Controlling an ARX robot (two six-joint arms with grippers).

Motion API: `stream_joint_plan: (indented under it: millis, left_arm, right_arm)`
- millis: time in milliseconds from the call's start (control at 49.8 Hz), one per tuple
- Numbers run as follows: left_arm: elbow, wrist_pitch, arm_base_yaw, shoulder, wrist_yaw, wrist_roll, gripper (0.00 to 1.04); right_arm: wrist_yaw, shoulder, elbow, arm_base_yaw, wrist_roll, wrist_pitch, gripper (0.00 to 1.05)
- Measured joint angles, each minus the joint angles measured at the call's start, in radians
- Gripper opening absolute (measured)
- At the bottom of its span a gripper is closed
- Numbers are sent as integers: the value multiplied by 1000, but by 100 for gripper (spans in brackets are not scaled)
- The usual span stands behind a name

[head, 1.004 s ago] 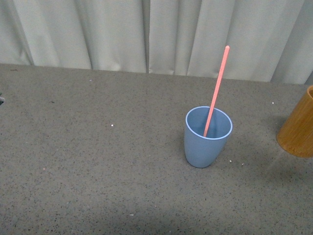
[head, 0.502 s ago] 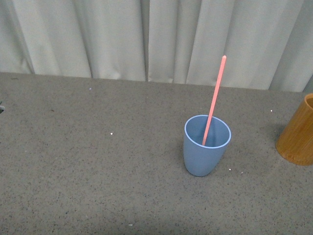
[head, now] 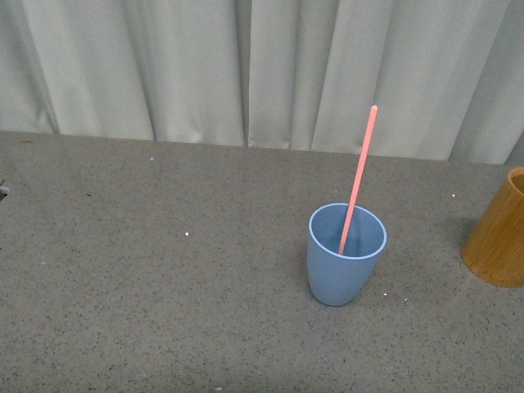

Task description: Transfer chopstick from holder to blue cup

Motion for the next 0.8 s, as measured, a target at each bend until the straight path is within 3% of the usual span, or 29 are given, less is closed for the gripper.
stream_joint_plan:
  millis: [120,221,803]
  left_arm:
    - [0,0,0,0,0,0,98]
    - [0,0,0,0,0,0,98]
    - [0,0,0,0,0,0,98]
  right_arm:
    - [0,0,0,0,0,0,86]
    - [0,0,0,0,2,0,97]
    - [0,0,0,0,1,0,95]
